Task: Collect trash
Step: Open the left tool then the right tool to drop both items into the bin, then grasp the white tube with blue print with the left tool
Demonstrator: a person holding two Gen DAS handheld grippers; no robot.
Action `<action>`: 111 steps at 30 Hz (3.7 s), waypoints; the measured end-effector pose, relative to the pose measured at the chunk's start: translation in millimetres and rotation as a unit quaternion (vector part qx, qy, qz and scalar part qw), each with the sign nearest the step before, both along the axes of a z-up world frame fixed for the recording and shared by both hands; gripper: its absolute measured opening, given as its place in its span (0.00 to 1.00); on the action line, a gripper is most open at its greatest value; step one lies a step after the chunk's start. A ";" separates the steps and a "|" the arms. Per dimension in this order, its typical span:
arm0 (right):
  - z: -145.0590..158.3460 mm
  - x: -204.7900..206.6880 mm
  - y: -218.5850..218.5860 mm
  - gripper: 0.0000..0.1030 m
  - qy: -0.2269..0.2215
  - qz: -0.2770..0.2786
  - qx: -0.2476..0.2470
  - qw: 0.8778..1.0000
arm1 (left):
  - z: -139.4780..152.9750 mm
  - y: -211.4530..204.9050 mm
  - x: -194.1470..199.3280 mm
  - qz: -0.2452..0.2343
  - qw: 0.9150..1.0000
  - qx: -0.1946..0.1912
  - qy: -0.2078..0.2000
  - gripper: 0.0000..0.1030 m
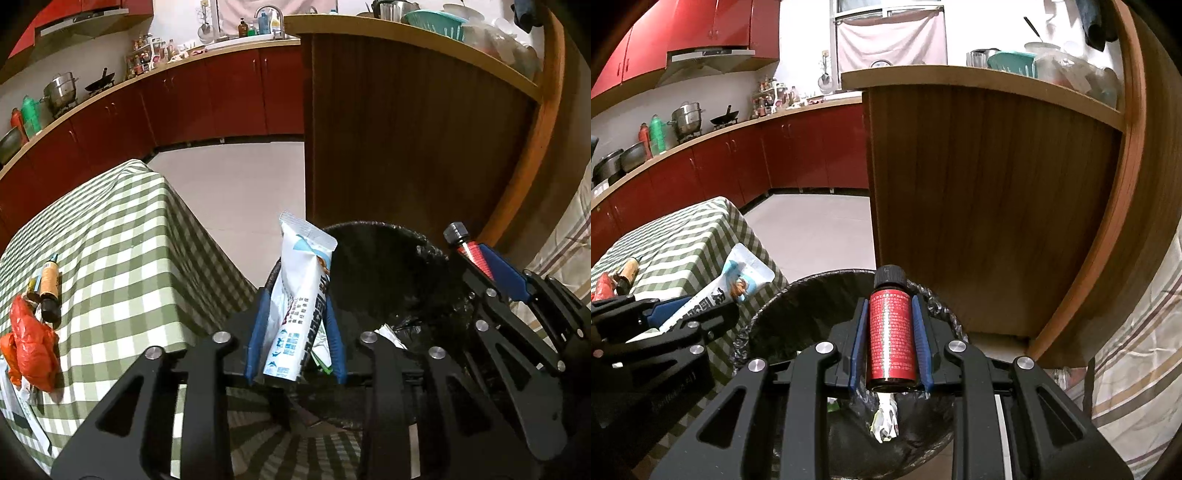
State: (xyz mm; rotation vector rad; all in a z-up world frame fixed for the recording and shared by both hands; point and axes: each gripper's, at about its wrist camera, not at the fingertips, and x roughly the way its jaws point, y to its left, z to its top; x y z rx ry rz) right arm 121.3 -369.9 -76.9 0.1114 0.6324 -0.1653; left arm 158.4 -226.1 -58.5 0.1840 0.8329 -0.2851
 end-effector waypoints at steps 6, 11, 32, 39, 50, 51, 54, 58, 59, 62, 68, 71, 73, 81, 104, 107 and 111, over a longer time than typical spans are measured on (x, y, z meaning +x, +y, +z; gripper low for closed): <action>2.5 -1.3 -3.7 0.32 -0.002 -0.005 -0.003 1.000 | -0.1 -0.1 0.1 0.011 1.000 -0.002 0.000 0.47; 7.9 -6.8 -3.0 0.33 -0.005 -0.009 0.000 1.000 | 4.7 7.5 -2.3 0.017 1.000 -0.008 0.000 0.55; 32.9 -22.5 126.7 0.40 -0.018 0.116 0.018 0.993 | 46.6 164.9 -59.7 0.110 0.993 0.005 -0.027 0.64; 29.2 -23.7 188.0 0.40 -0.008 0.173 0.027 0.985 | 45.1 232.8 -70.1 0.187 0.982 0.024 -0.033 0.68; 19.9 -21.2 239.2 0.40 0.014 0.213 0.024 0.977 | 20.0 293.0 -67.1 0.236 0.972 0.020 -0.002 0.69; 18.9 -20.7 242.4 0.40 0.017 0.216 0.023 0.976 | 17.7 295.9 -66.1 0.237 0.971 0.019 0.001 0.69; 18.0 -19.9 251.6 0.40 0.022 0.222 0.019 0.975 | 12.6 305.3 -60.4 0.241 0.971 0.007 0.009 0.69; 17.8 -21.2 263.8 0.40 0.024 0.232 0.013 0.972 | 10.4 316.1 -66.8 0.238 0.971 -0.001 0.008 0.56; 17.6 -21.6 266.7 0.40 0.026 0.234 0.012 0.972 | 9.1 319.0 -67.2 0.233 0.972 -0.003 0.013 0.54; 16.7 -22.9 272.8 0.40 0.028 0.240 0.011 0.970 | 7.2 325.3 -70.4 0.222 0.975 -0.013 0.016 0.44; 16.1 -26.1 283.5 0.40 0.030 0.250 0.005 0.968 | 2.0 335.9 -72.1 0.204 0.978 -0.036 0.031 0.23; 16.5 -26.7 286.4 0.40 0.030 0.251 0.004 0.967 | 2.2 341.5 -74.0 0.207 0.977 -0.038 0.031 0.23; 16.6 -26.5 286.7 0.40 0.030 0.251 0.004 0.967 | 3.1 344.7 -75.6 0.210 0.977 -0.040 0.030 0.23; 15.9 -26.3 289.9 0.40 0.033 0.253 0.006 0.967 | 9.9 351.0 -78.1 0.222 0.973 -0.053 0.022 0.55; 12.8 -30.6 310.6 0.40 0.042 0.286 0.004 0.957 | 1.9 378.3 -78.2 0.216 0.975 -0.033 0.024 0.16; 13.5 -35.3 321.0 0.40 0.042 0.299 0.002 0.953 | 3.0 388.2 -84.7 0.224 0.974 -0.031 0.027 0.16; 11.1 -38.1 334.5 0.40 0.051 0.318 -0.001 0.947 | 4.7 405.0 -93.1 0.239 0.970 -0.024 0.027 0.16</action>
